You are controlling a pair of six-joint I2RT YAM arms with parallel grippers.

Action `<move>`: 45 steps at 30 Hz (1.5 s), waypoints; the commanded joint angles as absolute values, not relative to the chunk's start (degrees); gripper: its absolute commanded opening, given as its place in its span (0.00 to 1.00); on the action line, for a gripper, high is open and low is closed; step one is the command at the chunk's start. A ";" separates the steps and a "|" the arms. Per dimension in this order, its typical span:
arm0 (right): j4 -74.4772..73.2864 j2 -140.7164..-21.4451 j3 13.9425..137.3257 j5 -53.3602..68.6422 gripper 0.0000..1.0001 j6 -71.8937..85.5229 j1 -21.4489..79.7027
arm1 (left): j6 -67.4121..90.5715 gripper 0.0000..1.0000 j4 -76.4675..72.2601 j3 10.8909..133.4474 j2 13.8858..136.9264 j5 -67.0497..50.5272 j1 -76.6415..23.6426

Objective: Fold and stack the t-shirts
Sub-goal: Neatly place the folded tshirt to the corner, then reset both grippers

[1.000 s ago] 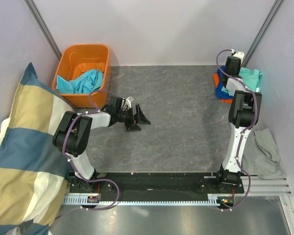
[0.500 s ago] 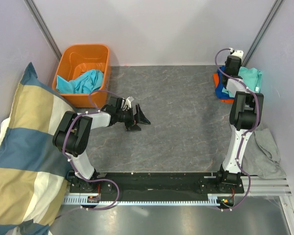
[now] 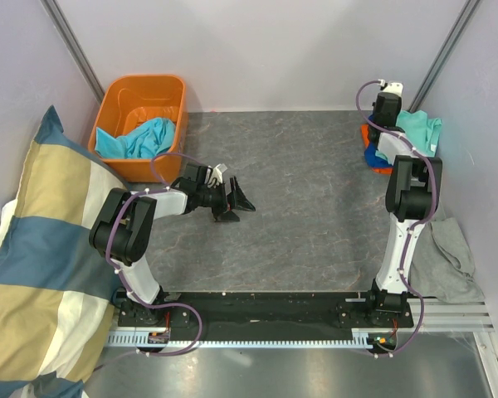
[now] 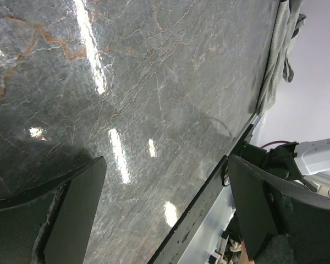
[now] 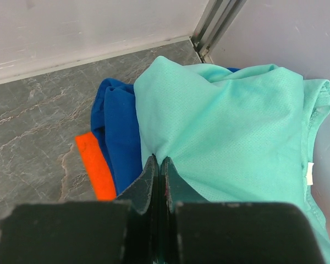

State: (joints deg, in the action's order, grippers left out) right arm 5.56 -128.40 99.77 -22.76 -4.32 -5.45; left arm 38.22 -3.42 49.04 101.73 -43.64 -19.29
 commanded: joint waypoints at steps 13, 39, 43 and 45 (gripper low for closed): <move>5.45 -117.98 96.77 -31.12 0.98 4.48 -4.57 | 37.98 1.00 -3.70 49.83 99.76 -44.21 -19.07; -14.06 -61.81 46.07 -25.40 0.98 23.99 27.24 | 27.59 1.00 10.72 47.12 69.80 -8.98 -19.07; -16.87 -57.66 40.45 -24.79 0.98 25.84 29.18 | 30.14 1.00 9.32 40.80 63.56 -3.62 -19.07; -17.92 -56.26 39.29 -25.14 0.98 26.63 29.53 | 31.63 1.00 8.62 38.94 59.95 -2.73 -19.07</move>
State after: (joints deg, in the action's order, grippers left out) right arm -14.90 -59.29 41.98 -24.29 23.20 28.56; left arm 29.61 10.20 42.74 65.63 -9.54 -19.29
